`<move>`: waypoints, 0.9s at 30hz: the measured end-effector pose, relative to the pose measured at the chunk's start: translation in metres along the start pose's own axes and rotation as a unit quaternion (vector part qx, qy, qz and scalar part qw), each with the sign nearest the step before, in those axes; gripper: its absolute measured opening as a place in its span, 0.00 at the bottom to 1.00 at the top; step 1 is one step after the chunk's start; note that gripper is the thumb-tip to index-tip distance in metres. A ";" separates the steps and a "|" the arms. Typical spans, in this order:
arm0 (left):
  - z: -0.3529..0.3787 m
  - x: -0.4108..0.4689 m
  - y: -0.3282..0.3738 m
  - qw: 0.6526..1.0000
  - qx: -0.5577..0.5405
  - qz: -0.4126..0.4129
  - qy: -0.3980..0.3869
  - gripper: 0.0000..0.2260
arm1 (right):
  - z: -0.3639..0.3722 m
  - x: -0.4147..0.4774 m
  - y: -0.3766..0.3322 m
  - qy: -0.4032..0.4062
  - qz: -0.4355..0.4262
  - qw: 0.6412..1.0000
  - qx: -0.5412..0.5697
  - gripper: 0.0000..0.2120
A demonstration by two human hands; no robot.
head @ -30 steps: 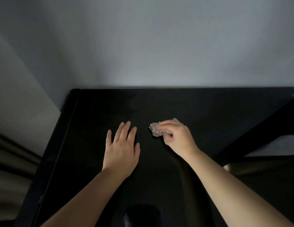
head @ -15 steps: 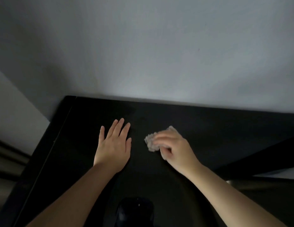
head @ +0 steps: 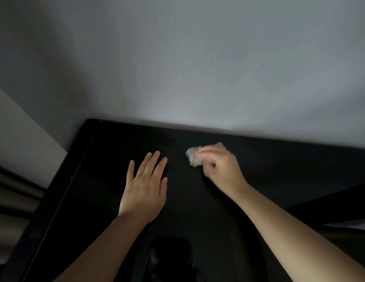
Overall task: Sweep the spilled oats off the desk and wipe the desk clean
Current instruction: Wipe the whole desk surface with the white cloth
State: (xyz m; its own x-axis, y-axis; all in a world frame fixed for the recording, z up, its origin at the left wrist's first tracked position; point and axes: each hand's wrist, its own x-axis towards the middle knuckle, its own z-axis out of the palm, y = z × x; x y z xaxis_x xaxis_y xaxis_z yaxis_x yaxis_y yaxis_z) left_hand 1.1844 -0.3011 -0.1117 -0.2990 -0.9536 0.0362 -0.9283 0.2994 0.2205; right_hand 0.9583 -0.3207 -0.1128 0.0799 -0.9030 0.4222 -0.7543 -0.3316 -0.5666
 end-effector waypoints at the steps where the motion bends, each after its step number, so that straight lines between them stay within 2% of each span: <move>1: 0.000 0.000 0.000 1.000 -0.006 0.000 0.003 0.28 | 0.002 0.013 0.009 0.048 0.044 0.998 -0.021 0.15; 3: 0.000 0.000 0.000 1.000 -0.015 -0.003 0.012 0.28 | 0.016 0.043 0.016 0.117 0.136 0.981 -0.075 0.14; 4: 0.000 0.001 0.001 1.000 -0.018 -0.003 0.014 0.28 | 0.025 0.052 0.010 0.122 0.135 0.979 -0.088 0.14; 5: 0.001 0.001 0.001 1.000 -0.020 -0.003 0.013 0.27 | 0.033 0.055 0.002 0.091 0.097 0.988 -0.079 0.13; 7: 0.002 0.000 0.000 1.000 -0.022 -0.006 0.017 0.27 | 0.038 0.040 -0.011 -0.022 -0.020 0.999 -0.020 0.13; 9: 0.004 -0.001 -0.001 0.999 -0.025 -0.012 0.021 0.28 | 0.023 0.025 -0.006 -0.069 -0.075 0.995 0.021 0.14; 10: 0.004 0.000 -0.002 0.999 -0.029 -0.014 0.021 0.28 | 0.016 0.027 0.005 -0.051 -0.063 0.996 0.026 0.14; 13: 0.005 0.001 -0.002 0.999 -0.042 -0.018 0.028 0.29 | 0.013 0.047 0.020 0.063 0.084 0.994 -0.026 0.13; 14: 0.006 0.001 -0.002 0.998 -0.044 -0.017 0.028 0.29 | 0.018 0.052 0.013 0.079 0.099 0.991 -0.043 0.13; 15: 0.006 0.001 -0.003 0.999 -0.045 -0.015 0.027 0.28 | 0.022 0.051 0.002 0.070 0.073 0.994 -0.048 0.12; 16: 0.006 0.001 -0.004 0.999 -0.046 -0.015 0.026 0.28 | 0.024 0.046 -0.010 0.017 0.036 0.999 -0.037 0.12; 18: 0.006 0.001 -0.005 0.998 -0.052 -0.017 0.026 0.26 | 0.017 0.029 -0.028 -0.143 -0.006 0.990 0.003 0.14; 20: 0.004 0.001 -0.003 0.998 -0.064 -0.023 0.020 0.26 | -0.008 0.019 -0.034 -0.257 0.047 0.964 0.057 0.19; 21: 0.002 0.001 -0.001 0.996 -0.076 -0.031 0.018 0.26 | -0.023 0.016 -0.034 -0.280 0.093 0.949 0.108 0.21; 22: -0.002 0.001 0.003 0.994 -0.095 -0.044 0.021 0.26 | -0.036 0.013 -0.031 -0.259 0.129 0.945 0.152 0.23; 23: -0.008 0.002 0.008 0.991 -0.116 -0.059 0.030 0.25 | -0.045 0.010 -0.026 -0.206 0.154 0.951 0.172 0.23; 25: -0.019 0.009 0.029 0.986 -0.144 -0.049 0.074 0.23 | -0.050 0.004 -0.011 -0.102 0.185 0.968 0.133 0.23; 27: -0.022 0.021 0.061 0.983 -0.154 0.013 0.099 0.23 | -0.043 -0.006 0.001 -0.076 0.200 0.974 0.078 0.23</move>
State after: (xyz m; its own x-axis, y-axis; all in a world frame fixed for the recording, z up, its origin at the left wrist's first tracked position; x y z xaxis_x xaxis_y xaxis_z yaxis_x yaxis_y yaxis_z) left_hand 1.1262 -0.3031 -0.0757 -0.2447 -0.9422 0.2290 -0.8001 0.3296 0.5012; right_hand 0.9293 -0.3034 -0.0855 -0.0959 -0.9945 0.0427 -0.6379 0.0285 -0.7696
